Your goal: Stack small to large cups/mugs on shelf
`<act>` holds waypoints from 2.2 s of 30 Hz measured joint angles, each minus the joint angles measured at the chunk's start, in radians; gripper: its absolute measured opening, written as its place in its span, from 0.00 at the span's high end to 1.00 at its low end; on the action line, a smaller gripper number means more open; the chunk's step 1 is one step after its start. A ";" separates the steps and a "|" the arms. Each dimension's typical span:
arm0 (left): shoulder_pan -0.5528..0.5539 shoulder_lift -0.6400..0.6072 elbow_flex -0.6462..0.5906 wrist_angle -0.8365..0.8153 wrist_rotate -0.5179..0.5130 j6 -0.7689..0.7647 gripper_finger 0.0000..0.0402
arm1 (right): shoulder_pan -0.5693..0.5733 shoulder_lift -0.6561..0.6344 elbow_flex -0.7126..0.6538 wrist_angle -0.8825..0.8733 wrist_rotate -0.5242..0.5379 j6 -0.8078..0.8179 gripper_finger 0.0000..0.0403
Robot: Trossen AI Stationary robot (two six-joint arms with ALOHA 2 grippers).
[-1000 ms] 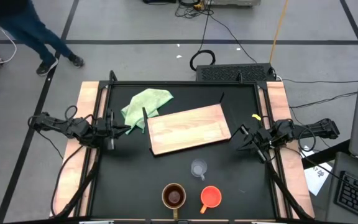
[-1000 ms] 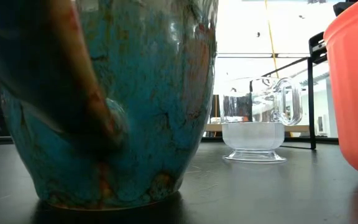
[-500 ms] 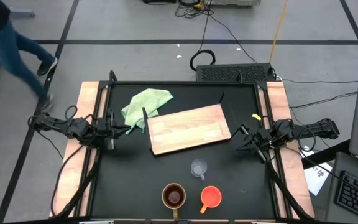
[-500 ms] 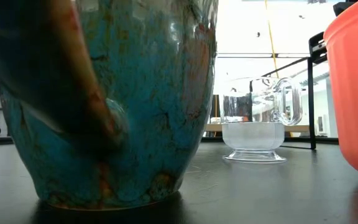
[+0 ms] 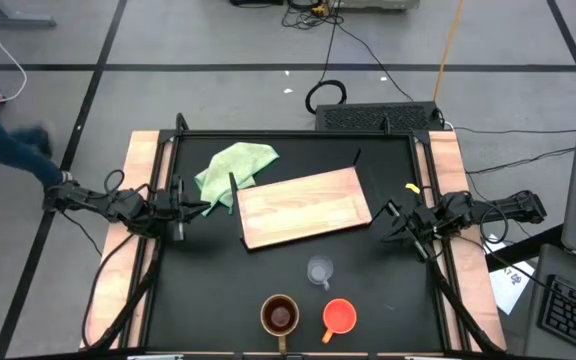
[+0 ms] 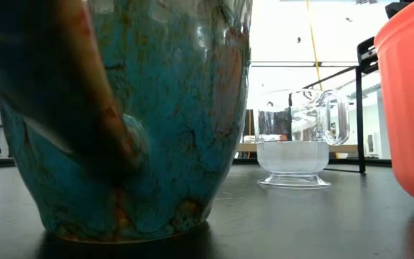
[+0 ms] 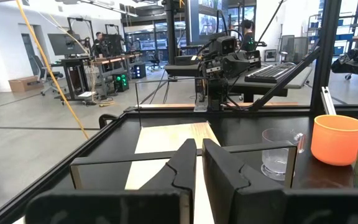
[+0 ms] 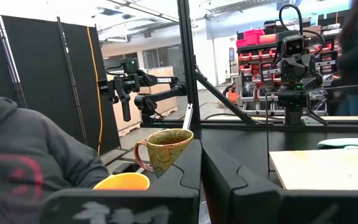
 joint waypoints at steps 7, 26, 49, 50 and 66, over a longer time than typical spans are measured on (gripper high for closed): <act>0.000 0.000 0.000 0.000 0.000 0.000 0.92 | 0.000 0.000 0.000 0.000 0.000 0.000 1.00; 0.000 0.000 0.000 0.000 0.000 0.000 0.92 | 0.000 0.000 0.000 0.065 0.001 0.000 1.00; 0.000 0.000 0.000 0.008 0.001 -0.003 0.92 | 0.000 0.000 0.000 0.187 0.000 -0.071 1.00; 0.000 0.000 0.000 0.008 0.000 -0.002 0.92 | 0.000 0.000 0.000 0.187 0.000 -0.088 1.00; 0.000 0.000 0.000 0.027 0.032 -0.141 0.92 | 0.000 0.003 0.000 0.166 0.000 -0.130 1.00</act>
